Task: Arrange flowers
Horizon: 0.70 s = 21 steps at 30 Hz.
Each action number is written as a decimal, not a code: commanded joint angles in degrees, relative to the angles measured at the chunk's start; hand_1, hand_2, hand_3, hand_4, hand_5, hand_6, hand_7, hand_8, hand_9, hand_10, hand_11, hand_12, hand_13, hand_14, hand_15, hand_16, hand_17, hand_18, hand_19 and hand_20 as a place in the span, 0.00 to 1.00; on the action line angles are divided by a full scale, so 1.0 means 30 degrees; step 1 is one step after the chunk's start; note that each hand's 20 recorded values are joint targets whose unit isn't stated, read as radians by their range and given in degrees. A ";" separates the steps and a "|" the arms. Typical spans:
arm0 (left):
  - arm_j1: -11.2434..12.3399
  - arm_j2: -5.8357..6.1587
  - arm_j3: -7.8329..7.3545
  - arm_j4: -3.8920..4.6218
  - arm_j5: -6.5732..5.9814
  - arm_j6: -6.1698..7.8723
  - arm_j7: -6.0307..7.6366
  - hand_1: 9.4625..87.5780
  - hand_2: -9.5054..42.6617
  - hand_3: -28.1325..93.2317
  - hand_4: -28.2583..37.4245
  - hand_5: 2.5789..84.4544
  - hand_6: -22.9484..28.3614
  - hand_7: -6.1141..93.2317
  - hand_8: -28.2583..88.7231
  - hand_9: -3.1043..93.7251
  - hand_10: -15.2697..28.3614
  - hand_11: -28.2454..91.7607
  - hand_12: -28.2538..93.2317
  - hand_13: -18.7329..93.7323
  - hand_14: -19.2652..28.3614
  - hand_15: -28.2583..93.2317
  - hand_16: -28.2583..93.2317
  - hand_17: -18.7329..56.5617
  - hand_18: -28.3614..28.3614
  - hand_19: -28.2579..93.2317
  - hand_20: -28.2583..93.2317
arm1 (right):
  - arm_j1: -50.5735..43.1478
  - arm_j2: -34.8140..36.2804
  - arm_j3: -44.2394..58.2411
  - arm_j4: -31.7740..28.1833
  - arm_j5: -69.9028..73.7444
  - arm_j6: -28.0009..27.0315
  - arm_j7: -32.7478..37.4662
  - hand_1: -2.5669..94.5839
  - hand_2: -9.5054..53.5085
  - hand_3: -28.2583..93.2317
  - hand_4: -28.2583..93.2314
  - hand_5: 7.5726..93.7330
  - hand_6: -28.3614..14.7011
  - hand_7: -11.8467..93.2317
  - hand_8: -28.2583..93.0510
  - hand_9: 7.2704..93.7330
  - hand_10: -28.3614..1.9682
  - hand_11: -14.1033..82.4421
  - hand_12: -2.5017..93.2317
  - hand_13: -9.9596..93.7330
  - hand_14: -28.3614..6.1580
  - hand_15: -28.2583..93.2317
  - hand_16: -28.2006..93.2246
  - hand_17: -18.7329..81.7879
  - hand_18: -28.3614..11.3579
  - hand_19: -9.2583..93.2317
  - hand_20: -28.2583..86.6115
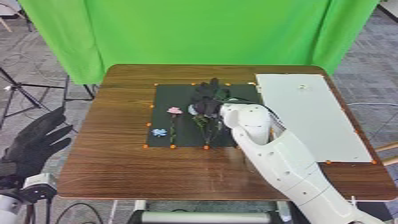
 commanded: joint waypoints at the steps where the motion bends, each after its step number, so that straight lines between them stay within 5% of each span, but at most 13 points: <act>1: 0.0178 -0.0133 -0.0039 0.0002 0.0037 -0.0129 -0.0081 0.17 0.15 0.82 0.00 0.23 0.46 0.27 0.15 0.22 0.54 0.35 0.37 0.30 0.64 0.40 0.26 0.11 0.84 0.55 0.29 | 0.0237 0.0244 0.0989 -0.0744 0.1201 0.1575 0.0625 0.03 0.66 1.00 0.27 0.35 0.55 0.25 0.15 0.29 0.44 0.18 0.31 0.31 0.45 0.22 0.61 0.09 0.18 0.50 0.50; 8: 0.0325 -0.0244 -0.0056 -0.0065 0.0010 0.0021 0.0069 0.17 0.15 0.82 0.00 0.23 0.46 0.26 0.15 0.22 0.55 0.35 0.37 0.30 0.65 0.40 0.26 0.11 0.84 0.55 0.29 | 0.0535 0.2270 0.1923 -0.0011 0.1785 0.3045 0.3466 0.05 0.57 1.00 0.16 0.32 0.56 0.24 0.16 0.30 0.44 0.17 0.29 0.33 0.46 0.23 0.59 0.12 0.18 0.50 0.50; 12: 0.0296 -0.0321 -0.0048 -0.0023 0.0022 -0.0066 0.0077 0.17 0.15 0.82 0.00 0.23 0.46 0.26 0.15 0.22 0.55 0.34 0.37 0.30 0.65 0.39 0.26 0.11 0.84 0.55 0.29 | 0.0863 0.3695 0.1859 0.1379 0.2211 0.4814 0.6181 0.14 0.30 0.93 0.02 0.27 0.59 0.25 0.14 0.27 0.45 0.17 0.27 0.36 0.44 0.25 0.54 0.19 0.17 0.50 0.48; 21: 0.0415 -0.0468 -0.0110 -0.0105 0.0072 0.0076 0.0369 0.17 0.15 0.82 0.00 0.23 0.46 0.26 0.16 0.22 0.55 0.34 0.38 0.29 0.65 0.39 0.27 0.11 0.84 0.55 0.29 | 0.1359 0.5782 0.2552 0.3699 0.2662 0.5801 0.9308 0.21 0.12 0.91 0.00 0.23 0.55 0.27 0.14 0.25 0.44 0.17 0.24 0.38 0.40 0.27 0.44 0.28 0.23 0.49 0.43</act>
